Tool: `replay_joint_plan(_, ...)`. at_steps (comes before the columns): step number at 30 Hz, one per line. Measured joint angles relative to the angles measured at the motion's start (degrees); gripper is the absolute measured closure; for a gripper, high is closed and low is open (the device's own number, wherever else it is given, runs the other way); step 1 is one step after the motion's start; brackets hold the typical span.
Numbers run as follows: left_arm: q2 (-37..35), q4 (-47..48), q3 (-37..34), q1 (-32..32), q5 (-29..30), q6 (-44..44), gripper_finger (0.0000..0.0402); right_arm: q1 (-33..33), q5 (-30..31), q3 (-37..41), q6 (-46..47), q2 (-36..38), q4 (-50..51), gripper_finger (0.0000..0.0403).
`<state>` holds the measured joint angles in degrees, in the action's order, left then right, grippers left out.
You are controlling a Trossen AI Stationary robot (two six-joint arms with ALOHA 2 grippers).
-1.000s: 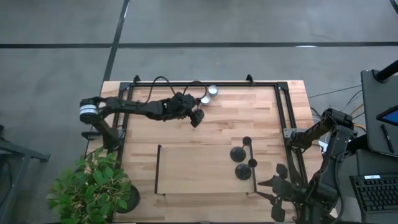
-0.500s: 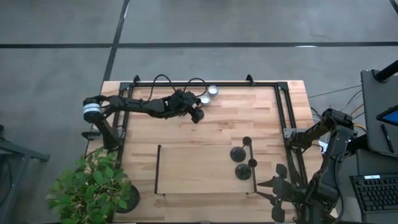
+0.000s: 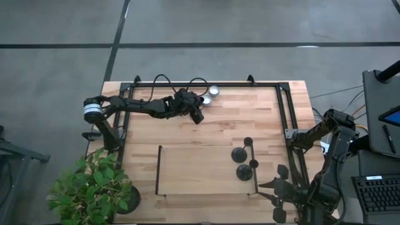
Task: Pick & Place candle stick holders
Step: Put the black candle holder on the shelf
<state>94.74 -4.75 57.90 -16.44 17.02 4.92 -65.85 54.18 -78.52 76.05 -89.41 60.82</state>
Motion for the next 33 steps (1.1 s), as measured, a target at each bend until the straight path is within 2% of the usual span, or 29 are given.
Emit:
replay_joint_plan(7, -3.37, -0.39, -0.08, 1.29, -1.8, -0.3, 0.0383, -0.01, 0.45, 0.0, -0.28, 0.0, -0.01, 0.0312)
replay_joint_plan(13, -10.81, -0.27, -0.08, 4.13, -6.19, -0.25, 0.0384, -0.01, 1.47, 0.0, -0.33, 0.0, -0.01, 0.0322)
replay_joint_plan(20, -19.83, -0.17, -0.08, 9.89, -13.43, 1.44, 0.0385, -0.01, 1.47, 0.0, -0.28, 0.0, -0.07, 0.033)
replay_joint_plan(25, -24.41, -1.33, -0.08, 14.89, -15.19, 1.62, 0.0383, -0.01, 1.45, 0.0, -0.22, 0.0, -0.08, 0.0326)
replay_joint_plan(29, -25.53, -4.46, -0.08, 18.76, -20.84, 2.54, 0.0385, -0.01, 1.45, 0.0, -0.22, 0.0, -0.04, 0.0321)
replay_joint_plan(33, -23.87, -7.54, -0.08, 22.8, -21.72, 2.61, 0.0383, -0.01, 1.45, 0.0, -0.22, 0.0, 0.04, 0.0318)
